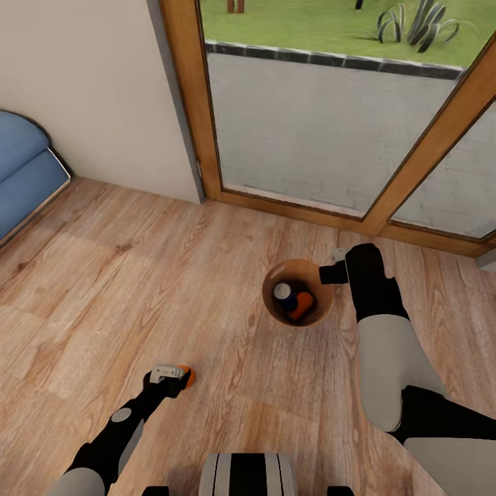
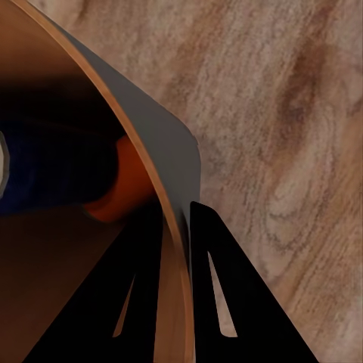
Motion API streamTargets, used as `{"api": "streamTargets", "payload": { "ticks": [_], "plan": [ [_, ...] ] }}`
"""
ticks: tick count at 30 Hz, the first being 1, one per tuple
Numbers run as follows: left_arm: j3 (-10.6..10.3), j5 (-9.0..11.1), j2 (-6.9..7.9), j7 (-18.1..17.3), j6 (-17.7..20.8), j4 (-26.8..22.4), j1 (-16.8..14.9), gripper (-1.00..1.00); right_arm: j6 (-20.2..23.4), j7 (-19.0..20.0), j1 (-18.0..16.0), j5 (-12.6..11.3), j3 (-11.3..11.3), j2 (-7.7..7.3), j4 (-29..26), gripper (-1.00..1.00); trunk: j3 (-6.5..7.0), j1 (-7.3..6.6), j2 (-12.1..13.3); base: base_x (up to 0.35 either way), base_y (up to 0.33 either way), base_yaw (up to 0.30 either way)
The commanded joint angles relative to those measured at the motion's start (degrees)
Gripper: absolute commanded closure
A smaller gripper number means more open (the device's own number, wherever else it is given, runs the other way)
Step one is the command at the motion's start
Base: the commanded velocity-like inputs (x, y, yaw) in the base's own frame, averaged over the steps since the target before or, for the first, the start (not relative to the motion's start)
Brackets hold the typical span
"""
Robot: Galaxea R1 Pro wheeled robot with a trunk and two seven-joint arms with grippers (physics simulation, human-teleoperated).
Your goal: Put the three can of soda from the living room inside the tash can in the kitchen.
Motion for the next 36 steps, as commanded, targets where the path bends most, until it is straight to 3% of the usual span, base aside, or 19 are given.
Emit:
{"api": "streamTargets", "payload": {
  "ticks": [1, 13, 19, 36],
  "plan": [
    [-0.1, 0.0, 0.00, 0.0, 0.0, 0.2, 0.0, -1.00, 0.1, 0.1, 0.0, -0.6, 0.0, -0.01, 0.0, 1.00, 0.01, -0.01, 0.0, 0.000, 0.000, 0.000],
    [-0.3, 0.2, 0.11, 0.0, -0.2, 2.8, 0.0, -1.00, 0.1, 0.1, 0.0, -0.7, -0.1, 0.00, 0.0, 1.00, 0.01, -0.01, 0.0, 0.000, 0.000, 0.000],
    [-0.3, 0.3, 0.18, 0.0, -0.2, 2.9, 0.0, -1.00, 0.1, 0.1, 0.0, -0.6, -0.1, 0.11, 0.0, 1.00, -1.07, 1.31, -2.4, 0.000, 0.000, 0.000],
    [-0.3, 0.3, 0.03, 0.0, -0.3, 2.8, 0.0, -1.00, 0.1, 0.1, 0.0, -0.6, -0.1, 0.16, 0.0, 1.00, -1.07, 1.31, -2.4, 0.021, 0.002, 0.000]
  ]
}}
